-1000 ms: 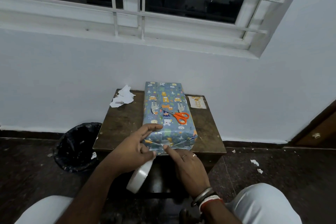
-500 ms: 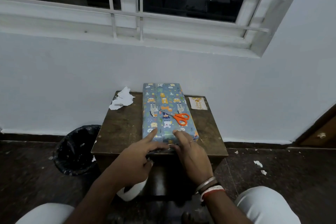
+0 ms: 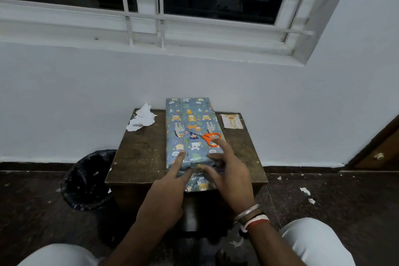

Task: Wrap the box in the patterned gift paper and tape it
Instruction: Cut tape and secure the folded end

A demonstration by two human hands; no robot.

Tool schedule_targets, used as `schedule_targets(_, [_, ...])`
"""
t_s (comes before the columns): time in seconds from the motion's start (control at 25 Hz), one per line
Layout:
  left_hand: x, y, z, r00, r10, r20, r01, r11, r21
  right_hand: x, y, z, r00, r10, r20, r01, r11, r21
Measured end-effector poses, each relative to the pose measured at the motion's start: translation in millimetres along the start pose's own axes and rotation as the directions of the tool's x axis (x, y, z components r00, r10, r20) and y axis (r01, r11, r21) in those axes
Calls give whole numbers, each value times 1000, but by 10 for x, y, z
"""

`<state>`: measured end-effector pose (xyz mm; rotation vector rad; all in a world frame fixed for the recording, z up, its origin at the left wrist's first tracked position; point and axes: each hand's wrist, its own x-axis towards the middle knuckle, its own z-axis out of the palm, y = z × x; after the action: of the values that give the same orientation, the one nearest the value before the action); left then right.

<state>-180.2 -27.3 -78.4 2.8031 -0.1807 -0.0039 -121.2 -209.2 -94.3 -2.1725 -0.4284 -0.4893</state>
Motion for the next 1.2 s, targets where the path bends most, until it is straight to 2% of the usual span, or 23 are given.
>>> schedule_targets(0.08, [4,24,-21,1000,-16,-7,16,1000,-2,-41,15,-33,980,146,-133,-95,939,331])
schedule_targets(0.12, [8,34,-30,1000,-21,-15,20,1000,-7,-76,30,-52,973,169,-154,-101,921,377])
schedule_targets(0.2, [20,27,-26,1000,-22,-20,21,1000,-13,-156,73,-93,994,89,-56,-72,966,248])
schedule_targets(0.28, [29,20,-16,1000,-9,-25,9,1000,-23,-263,133,-124,993,-83,88,90,993,-80])
schedule_targets(0.32, [29,13,-13,1000,0,-28,-1,1000,-26,-317,151,-123,976,-166,138,193,957,-216])
schedule_targets(0.44, [19,-8,-9,1000,-2,-26,2,1000,-20,-434,220,-1,909,-354,221,412,847,-336])
schedule_targets(0.52, [19,-14,13,999,2,-32,-3,1000,-20,-464,255,88,897,-381,225,441,818,-369])
schedule_targets(0.76, [0,-46,19,999,10,32,-9,1000,-30,-358,283,197,941,-285,182,334,865,-375])
schedule_targets(0.92, [-10,21,-31,998,-14,69,11,999,49,-250,256,216,956,-246,160,289,886,-362])
schedule_targets(1.04, [6,116,-29,995,-68,75,57,990,132,-189,228,204,987,-126,103,149,953,-263])
schedule_targets(1.12, [14,171,-13,995,-82,49,73,985,158,-156,194,224,991,8,134,21,977,-211])
schedule_targets(1.2, [10,206,8,994,-103,41,95,982,164,-150,128,231,997,33,69,-19,980,-199])
